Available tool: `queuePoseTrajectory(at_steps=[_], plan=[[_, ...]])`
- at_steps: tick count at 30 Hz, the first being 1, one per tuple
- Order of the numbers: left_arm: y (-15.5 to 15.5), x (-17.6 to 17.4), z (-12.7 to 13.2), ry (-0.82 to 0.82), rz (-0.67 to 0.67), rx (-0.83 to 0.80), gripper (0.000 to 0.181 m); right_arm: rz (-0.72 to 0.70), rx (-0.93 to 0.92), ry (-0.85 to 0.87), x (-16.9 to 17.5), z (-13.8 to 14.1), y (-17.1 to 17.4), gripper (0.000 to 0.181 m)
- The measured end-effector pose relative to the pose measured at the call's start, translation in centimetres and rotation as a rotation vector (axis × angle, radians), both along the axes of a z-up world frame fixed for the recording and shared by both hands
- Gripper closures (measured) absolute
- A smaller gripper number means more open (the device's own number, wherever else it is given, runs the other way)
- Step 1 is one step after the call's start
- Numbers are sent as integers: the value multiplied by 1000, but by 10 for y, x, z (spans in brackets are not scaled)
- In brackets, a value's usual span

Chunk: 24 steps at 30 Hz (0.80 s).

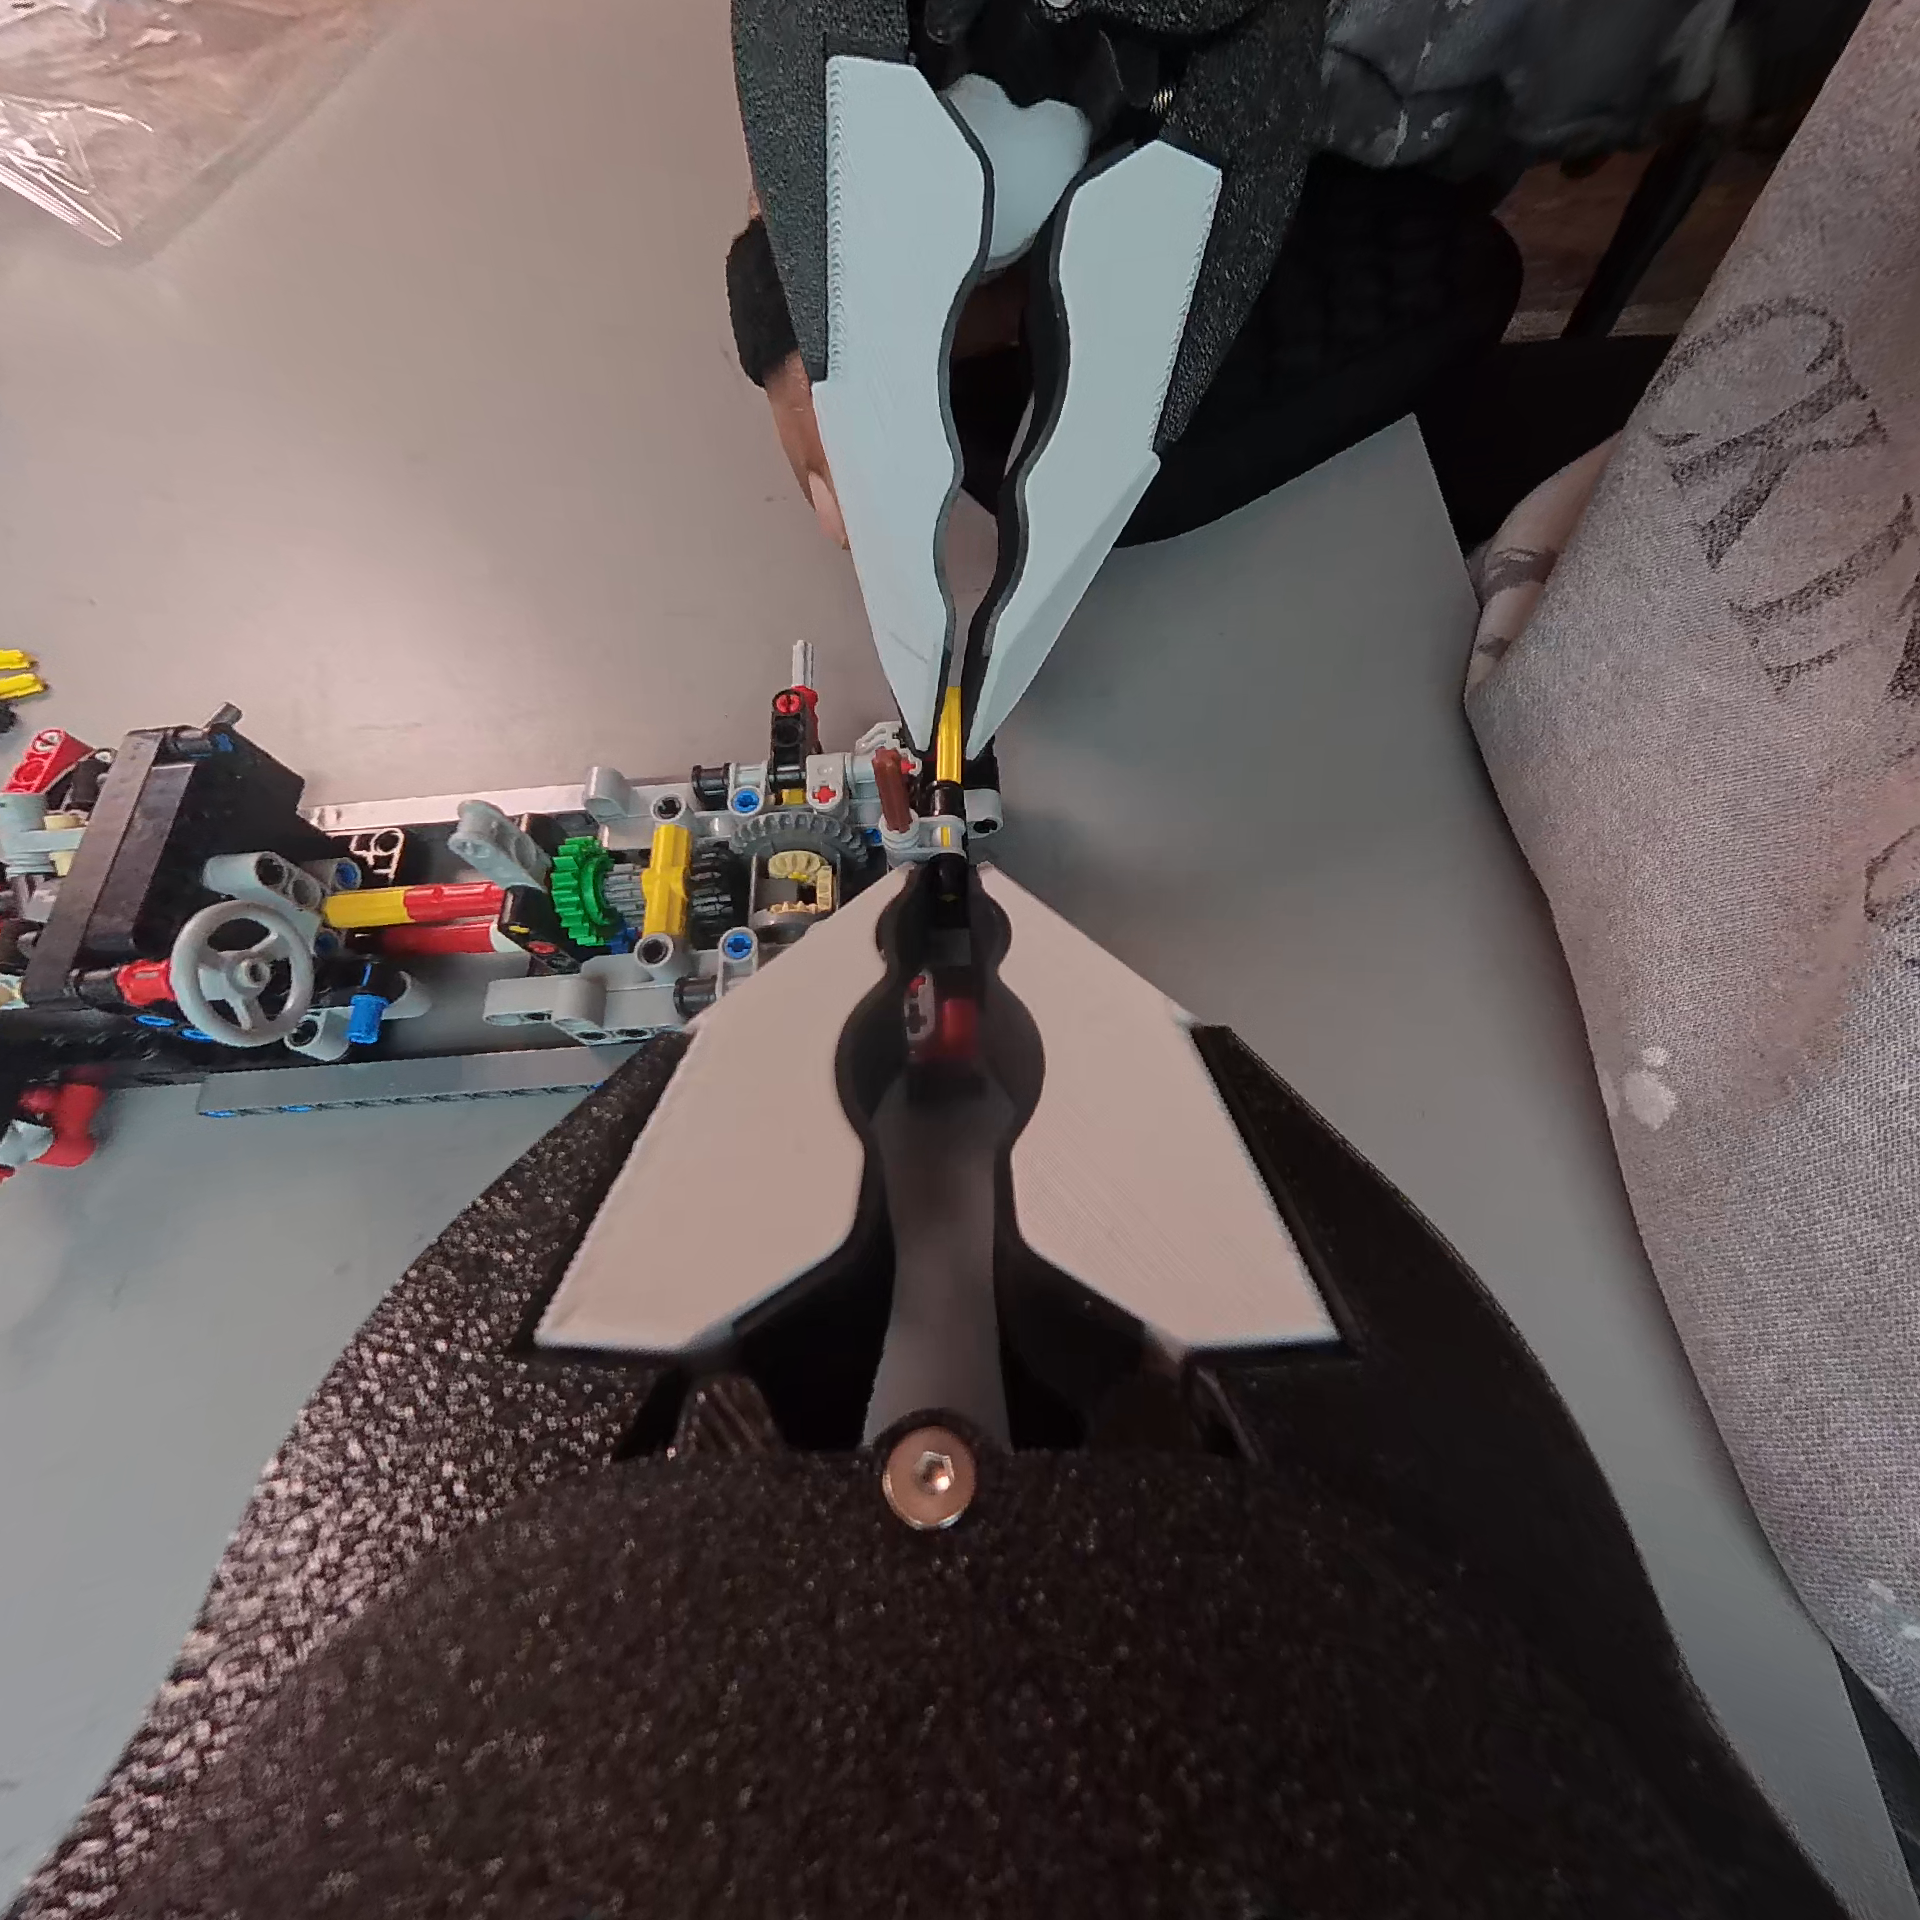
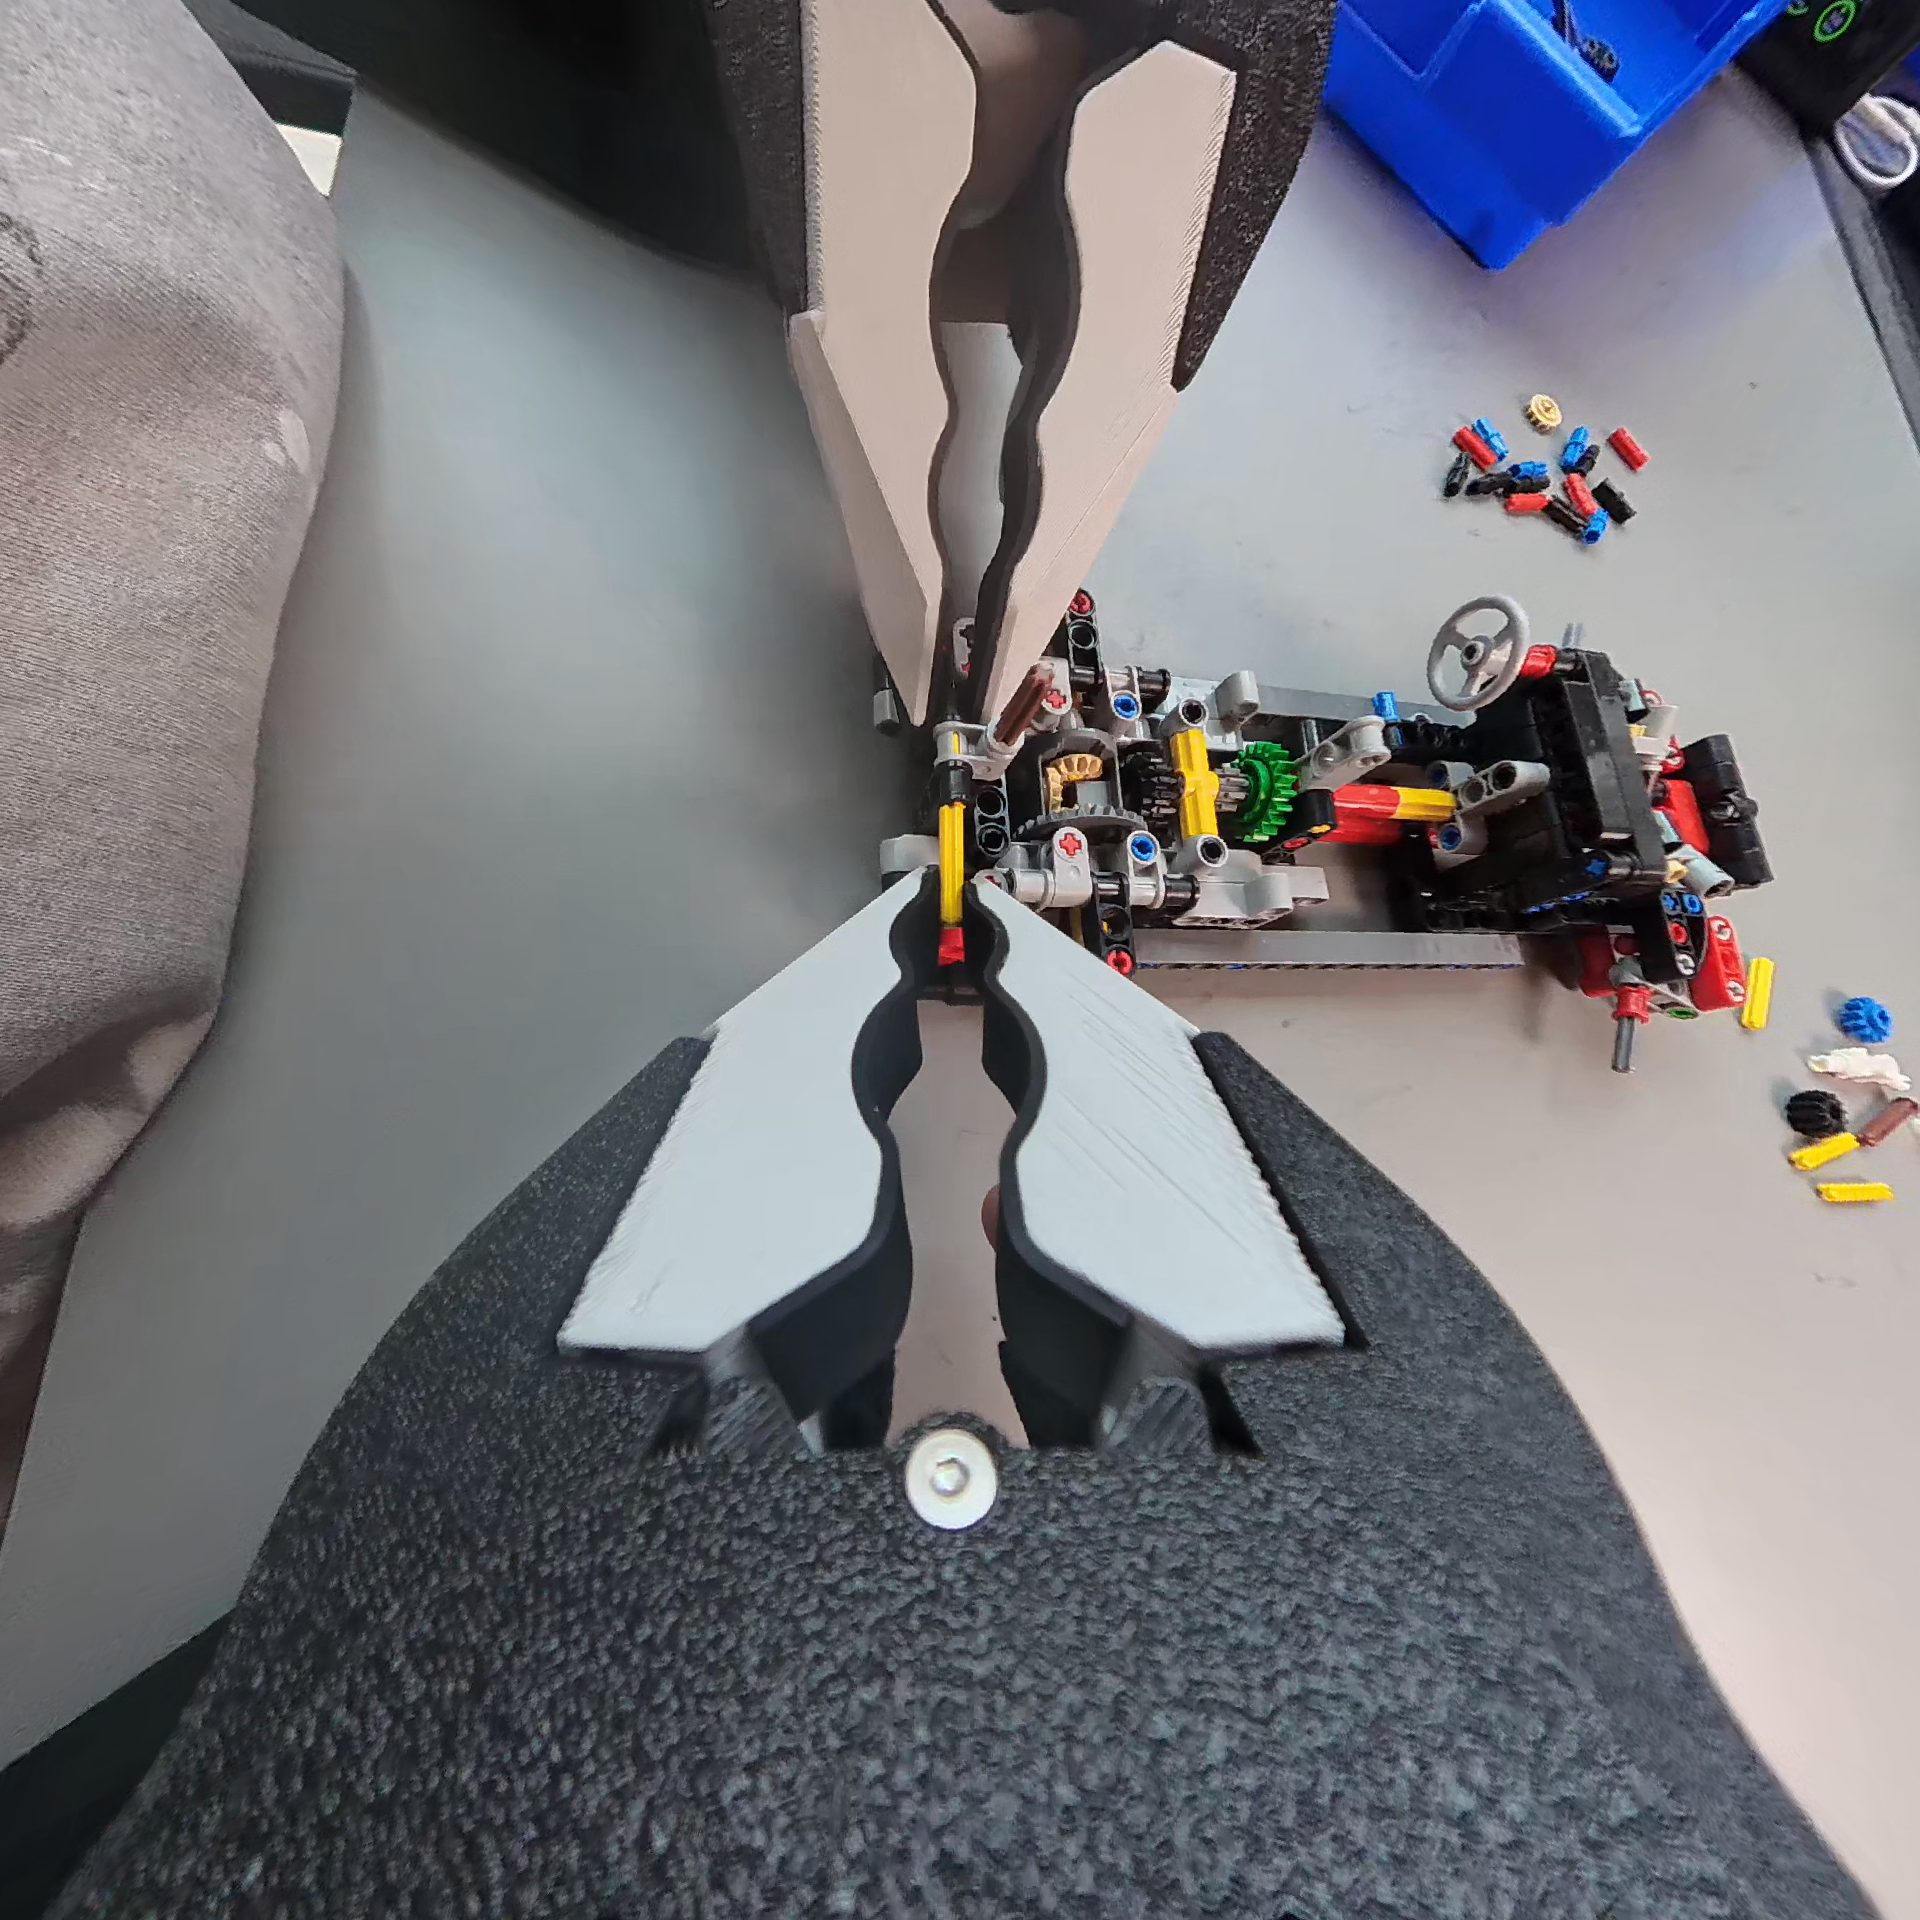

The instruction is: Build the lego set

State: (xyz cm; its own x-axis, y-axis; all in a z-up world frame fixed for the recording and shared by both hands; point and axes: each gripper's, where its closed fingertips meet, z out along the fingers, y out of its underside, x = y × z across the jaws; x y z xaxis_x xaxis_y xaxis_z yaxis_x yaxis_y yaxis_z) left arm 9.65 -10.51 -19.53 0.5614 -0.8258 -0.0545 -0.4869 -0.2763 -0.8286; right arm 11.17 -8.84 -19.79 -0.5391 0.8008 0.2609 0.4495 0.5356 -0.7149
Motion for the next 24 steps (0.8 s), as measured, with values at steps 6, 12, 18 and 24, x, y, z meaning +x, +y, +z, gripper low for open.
queuePoseTrajectory(at_steps=[6,12,18,24], plan=[[0,0,0,11,-2,17,175,2,-75,-59,-1,0,0,180],[0,0,0,16,-2,23,176,24,-92,-98,-1,0,-1,180],[-1,0,0,19,-1,27,177,37,-93,-115,-1,0,-2,181],[-1,-1,0,17,0,26,178,38,-67,-142,-3,0,-2,181]])
